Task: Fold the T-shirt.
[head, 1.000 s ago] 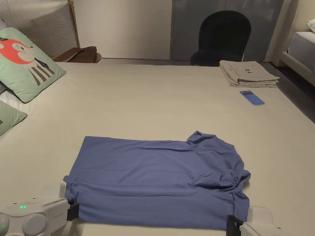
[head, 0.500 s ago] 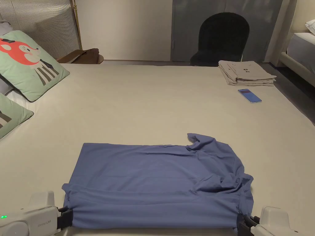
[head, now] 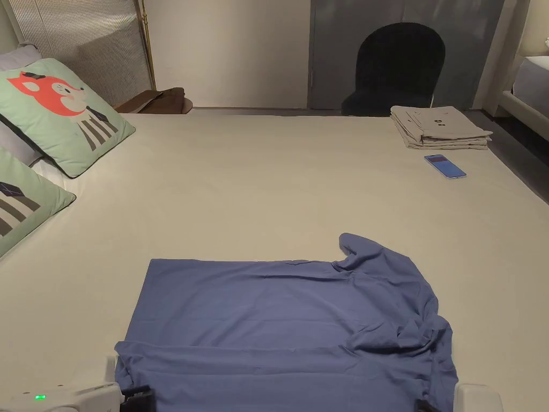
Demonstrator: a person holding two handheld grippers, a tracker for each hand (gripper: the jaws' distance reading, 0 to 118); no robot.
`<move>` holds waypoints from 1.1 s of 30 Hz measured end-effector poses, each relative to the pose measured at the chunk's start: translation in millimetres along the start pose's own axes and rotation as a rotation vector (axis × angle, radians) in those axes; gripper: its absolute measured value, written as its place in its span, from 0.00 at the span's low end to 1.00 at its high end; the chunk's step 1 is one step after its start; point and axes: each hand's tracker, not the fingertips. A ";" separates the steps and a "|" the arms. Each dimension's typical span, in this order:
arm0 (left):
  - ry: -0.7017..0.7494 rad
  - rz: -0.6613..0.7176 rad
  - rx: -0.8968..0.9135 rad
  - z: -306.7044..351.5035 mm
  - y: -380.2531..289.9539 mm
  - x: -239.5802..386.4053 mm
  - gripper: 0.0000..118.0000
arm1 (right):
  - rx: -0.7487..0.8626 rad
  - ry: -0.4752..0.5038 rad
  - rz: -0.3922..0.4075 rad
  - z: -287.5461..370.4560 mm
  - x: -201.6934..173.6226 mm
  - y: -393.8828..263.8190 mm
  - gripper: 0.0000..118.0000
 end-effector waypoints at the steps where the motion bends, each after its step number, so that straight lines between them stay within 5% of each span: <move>1: -0.008 0.013 0.038 6.1 4.0 3.1 0.89 | 0.049 0.010 -0.001 7.4 -2.1 9.2 0.66; 3: -0.060 0.025 0.182 27.0 15.1 12.2 0.92 | 0.147 0.025 -0.015 22.5 -7.1 29.4 0.90; 10: -0.183 -0.008 0.507 94.6 68.9 65.5 0.93 | 0.485 0.043 0.029 67.7 -41.3 103.7 0.90; 19: -0.081 -0.134 0.805 130.2 81.8 119.0 0.91 | 0.660 -0.012 0.085 85.7 -71.9 132.5 0.89; 21: -0.050 -0.152 0.843 130.2 80.1 124.5 0.79 | 0.680 -0.020 0.086 86.5 -74.4 133.8 0.74; 23: -0.030 -0.162 0.851 128.9 79.2 129.0 0.55 | 0.693 -0.023 0.075 86.2 -75.3 135.3 0.42; 24: -0.031 -0.163 0.852 127.8 79.3 130.2 0.32 | 0.693 -0.019 0.076 85.4 -75.4 136.7 0.17; 25: -0.032 -0.165 0.851 125.8 80.5 130.3 0.11 | 0.695 -0.015 0.078 84.2 -75.5 137.4 0.04; 26: -0.035 -0.167 0.850 124.4 81.2 129.7 0.00 | 0.700 -0.015 0.082 83.0 -76.0 137.5 0.00; 33: -0.058 -0.170 0.827 113.6 100.0 122.4 0.00 | 0.696 -0.015 0.098 70.0 -73.9 145.9 0.00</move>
